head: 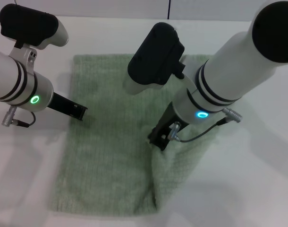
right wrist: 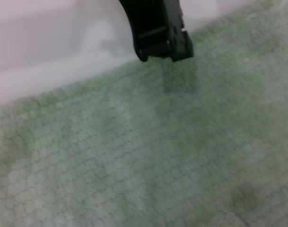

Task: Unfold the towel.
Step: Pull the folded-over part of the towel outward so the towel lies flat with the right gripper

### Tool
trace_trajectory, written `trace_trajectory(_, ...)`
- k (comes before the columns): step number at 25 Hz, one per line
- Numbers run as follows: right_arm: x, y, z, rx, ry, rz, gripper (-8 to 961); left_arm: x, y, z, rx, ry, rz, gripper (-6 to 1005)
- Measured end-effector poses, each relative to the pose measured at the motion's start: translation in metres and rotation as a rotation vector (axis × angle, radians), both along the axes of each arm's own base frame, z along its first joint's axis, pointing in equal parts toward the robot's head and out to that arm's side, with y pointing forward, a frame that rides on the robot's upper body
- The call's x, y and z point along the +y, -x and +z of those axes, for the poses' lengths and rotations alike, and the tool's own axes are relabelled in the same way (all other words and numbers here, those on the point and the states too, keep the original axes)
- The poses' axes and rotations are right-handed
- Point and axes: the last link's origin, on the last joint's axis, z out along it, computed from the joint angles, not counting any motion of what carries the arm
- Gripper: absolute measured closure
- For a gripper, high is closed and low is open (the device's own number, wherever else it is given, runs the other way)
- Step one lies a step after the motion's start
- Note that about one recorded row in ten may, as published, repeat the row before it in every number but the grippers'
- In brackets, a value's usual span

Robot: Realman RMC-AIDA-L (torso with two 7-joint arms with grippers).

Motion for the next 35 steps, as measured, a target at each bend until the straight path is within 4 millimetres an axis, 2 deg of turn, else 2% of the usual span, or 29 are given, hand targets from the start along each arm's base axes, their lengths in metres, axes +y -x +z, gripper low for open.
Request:
trace_trajectory(6,-0.003,0.006,0.007,-0.015,-0.004,0.018,926,0.000,0.000,0.000,0.001,0.001,-0.001,1000)
trace_trajectory(14,-0.018,0.013,0.022,-0.099,-0.001,0.065,919,0.000,0.001,-0.001,0.002,0.005,0.002,1000)
trace_trajectory(24,-0.030,0.023,0.038,-0.110,-0.038,0.096,911,0.000,0.004,-0.002,0.005,0.006,0.010,1000)
trace_trajectory(35,-0.044,0.022,0.050,-0.155,-0.055,0.104,901,-0.001,0.004,-0.002,0.004,0.004,0.011,1000)
